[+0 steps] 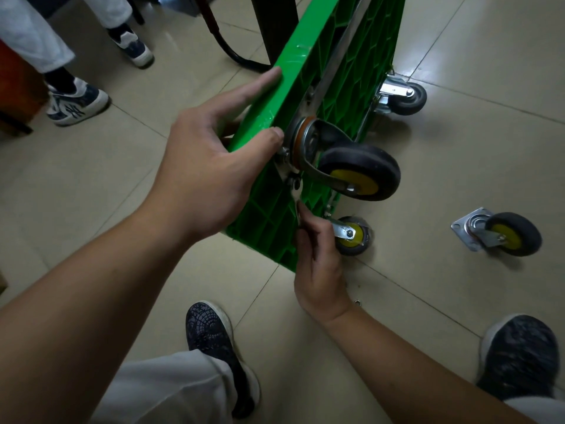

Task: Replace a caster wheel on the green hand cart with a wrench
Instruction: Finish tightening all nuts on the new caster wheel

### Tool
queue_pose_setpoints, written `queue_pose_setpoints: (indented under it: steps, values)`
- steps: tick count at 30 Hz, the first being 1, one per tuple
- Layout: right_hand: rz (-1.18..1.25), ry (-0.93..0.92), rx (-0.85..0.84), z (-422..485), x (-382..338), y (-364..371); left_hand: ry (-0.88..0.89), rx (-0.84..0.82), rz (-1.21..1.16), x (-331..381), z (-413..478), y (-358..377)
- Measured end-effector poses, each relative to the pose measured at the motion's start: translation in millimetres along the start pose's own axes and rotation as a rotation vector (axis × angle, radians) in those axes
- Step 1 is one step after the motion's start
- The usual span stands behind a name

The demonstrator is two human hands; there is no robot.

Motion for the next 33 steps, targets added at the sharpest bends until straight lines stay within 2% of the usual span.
queue_pose_setpoints:
  steps: [5, 14, 19, 21, 23, 29, 33]
  values:
    - [-0.015, 0.03, -0.003, 4, -3, 0, -0.003, 0.018, 0.005, 2, 1, 2]
    - [0.28, 0.578, 0.057, 13, -109, 9, -0.01, 0.028, 0.042, 3, 3, 2]
    - [0.424, 0.671, 0.104, 25, -122, 2, 0.0, 0.02, 0.063, 4, 2, 2]
    - [0.39, 0.626, 0.11, 16, -120, 4, -0.002, 0.019, 0.065, 5, 2, 2]
    - [0.267, 0.502, 0.086, 2, -102, 3, -0.009, 0.019, 0.054, 5, 2, 2]
    - [-0.306, -0.124, -0.103, 4, -33, -31, -0.01, 0.011, 0.043, 7, 4, 2]
    - [-0.433, -0.341, -0.181, 28, -17, -43, -0.004, 0.014, 0.048, 6, 4, 2]
Point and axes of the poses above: each hand's wrist, its own z-axis towards the middle knuckle, its own y-axis out of the palm, x = y × z, the point moved 1 cm from there along z, towards the middle knuckle, and after that the axes turned 3 degrees about x, right-handed, at the moved point
